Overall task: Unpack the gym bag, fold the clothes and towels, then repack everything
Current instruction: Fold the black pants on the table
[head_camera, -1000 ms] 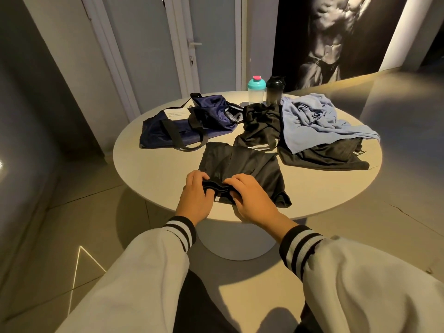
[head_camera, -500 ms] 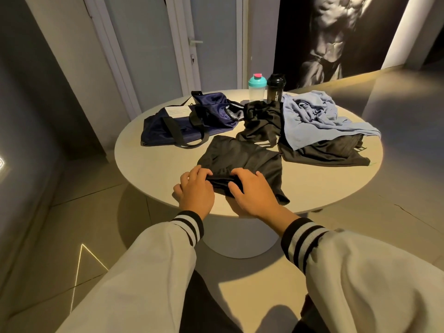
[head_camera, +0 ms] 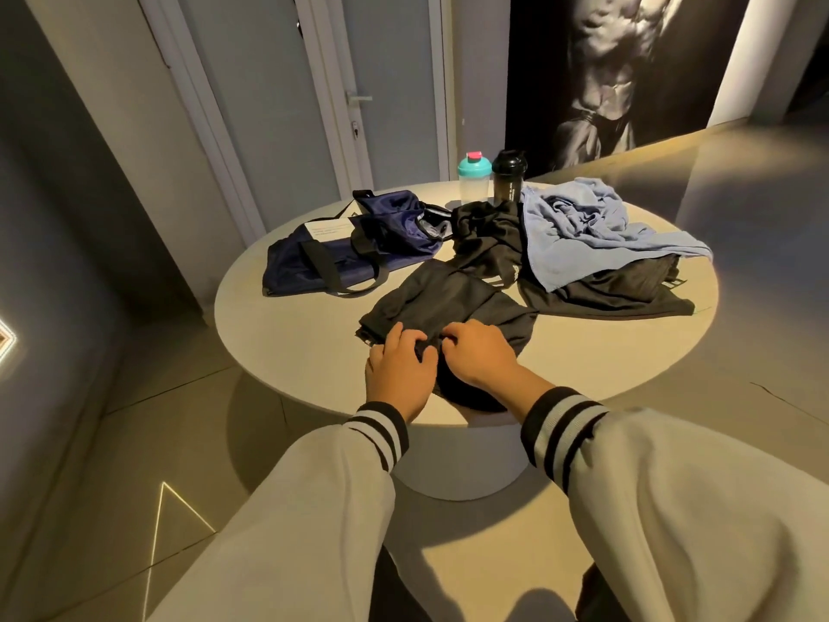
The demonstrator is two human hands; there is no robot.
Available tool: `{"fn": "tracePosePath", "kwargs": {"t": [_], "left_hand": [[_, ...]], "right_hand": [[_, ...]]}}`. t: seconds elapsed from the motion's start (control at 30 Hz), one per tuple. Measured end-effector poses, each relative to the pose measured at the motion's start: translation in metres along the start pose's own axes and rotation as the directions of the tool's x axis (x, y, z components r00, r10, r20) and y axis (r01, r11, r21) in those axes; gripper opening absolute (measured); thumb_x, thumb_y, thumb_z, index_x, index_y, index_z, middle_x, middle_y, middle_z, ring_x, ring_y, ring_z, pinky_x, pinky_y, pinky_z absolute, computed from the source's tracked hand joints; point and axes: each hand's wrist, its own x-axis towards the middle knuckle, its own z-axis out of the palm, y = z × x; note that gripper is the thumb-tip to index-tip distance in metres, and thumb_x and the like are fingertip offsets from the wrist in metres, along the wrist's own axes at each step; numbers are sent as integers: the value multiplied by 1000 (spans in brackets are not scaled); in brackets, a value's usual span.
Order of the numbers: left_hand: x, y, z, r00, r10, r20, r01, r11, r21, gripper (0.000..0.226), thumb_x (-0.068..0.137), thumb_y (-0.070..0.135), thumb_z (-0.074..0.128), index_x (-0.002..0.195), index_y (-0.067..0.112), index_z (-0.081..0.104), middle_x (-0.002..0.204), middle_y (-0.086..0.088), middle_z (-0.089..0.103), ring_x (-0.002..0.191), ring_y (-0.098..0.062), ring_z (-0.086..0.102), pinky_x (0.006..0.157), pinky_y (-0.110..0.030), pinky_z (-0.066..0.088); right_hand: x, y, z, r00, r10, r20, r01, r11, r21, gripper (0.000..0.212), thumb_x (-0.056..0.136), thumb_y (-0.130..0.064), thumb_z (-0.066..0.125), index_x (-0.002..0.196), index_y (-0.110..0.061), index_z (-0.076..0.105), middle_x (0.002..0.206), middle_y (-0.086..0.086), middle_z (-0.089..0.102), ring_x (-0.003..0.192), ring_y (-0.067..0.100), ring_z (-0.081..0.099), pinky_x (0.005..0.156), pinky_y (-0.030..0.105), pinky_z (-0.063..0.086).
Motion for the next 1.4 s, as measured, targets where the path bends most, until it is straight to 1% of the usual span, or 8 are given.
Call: {"fn": "tracePosePath", "kwargs": {"t": [0.23, 0.4, 0.57, 0.87, 1.0, 1.1, 1.27, 1.4], "left_hand": [[26, -7, 5, 997, -28, -70, 16, 984, -176, 41, 101, 4, 40, 116, 29, 68, 165, 2, 22, 153, -25, 14, 124, -46, 20], [21, -2, -3, 973, 37, -228, -70, 988, -140, 37, 101, 17, 46, 98, 46, 68, 138, 18, 47, 129, -12, 31, 108, -40, 31], [19, -12, 2, 965, 261, 23, -261, 965, 9, 32, 94, 45, 57, 126, 43, 63, 146, 19, 46, 142, -12, 17, 120, -45, 19], [45, -18, 3, 952, 271, -141, -265, 962, 60, 27, 99, 23, 56, 116, 37, 72, 156, 11, 41, 153, -17, 14, 124, -48, 8], [31, -19, -3, 915, 395, 81, -400, 914, 67, 37, 84, 59, 59, 117, 44, 63, 147, 18, 45, 146, -12, 21, 123, -50, 2], [34, -24, -8, 903, 360, 235, -382, 922, 58, 49, 80, 49, 62, 129, 45, 54, 156, 17, 34, 150, -11, 9, 124, -46, -8], [40, -32, -13, 957, 273, 97, -258, 955, -146, 27, 95, 19, 60, 114, 37, 70, 145, 12, 53, 146, -9, 29, 126, -41, 9], [36, -32, -12, 996, 85, 37, -59, 888, -457, 24, 95, 32, 62, 105, 51, 72, 143, 5, 54, 130, -29, 52, 102, -51, 52]], "right_hand": [[1, 13, -8, 992, -91, -91, 77, 987, -142, 36, 99, -35, 46, 131, -27, 60, 134, 3, 54, 128, 28, 43, 103, 44, 36], [-6, 26, 1, 995, -39, -87, 19, 976, -219, 44, 99, -51, 38, 137, -34, 50, 138, 0, 51, 134, 25, 37, 111, 52, 17], [-6, 31, -1, 987, -44, -156, 4, 969, -248, 39, 102, -48, 34, 132, -33, 55, 128, -2, 58, 121, 23, 48, 103, 51, 21], [-10, 38, 4, 973, -114, -199, 80, 982, -170, 36, 102, -44, 38, 132, -34, 55, 124, -8, 60, 119, 18, 49, 111, 57, 14], [-12, 48, 4, 962, -155, -226, 151, 988, -38, 36, 93, -43, 52, 129, -36, 55, 128, -13, 57, 123, 13, 45, 111, 51, 19], [-11, 56, 4, 947, -196, -256, 216, 975, 51, 35, 81, -41, 62, 115, -37, 54, 117, -17, 55, 115, 8, 46, 106, 46, 32], [-7, 56, 5, 931, -273, -241, 279, 960, -10, 44, 76, -54, 62, 115, -35, 64, 128, -10, 51, 125, 12, 39, 110, 40, 29], [-8, 55, 4, 937, -290, -194, 296, 955, -1, 48, 81, -50, 61, 126, -35, 61, 127, -12, 54, 122, 11, 43, 113, 39, 27]]}}
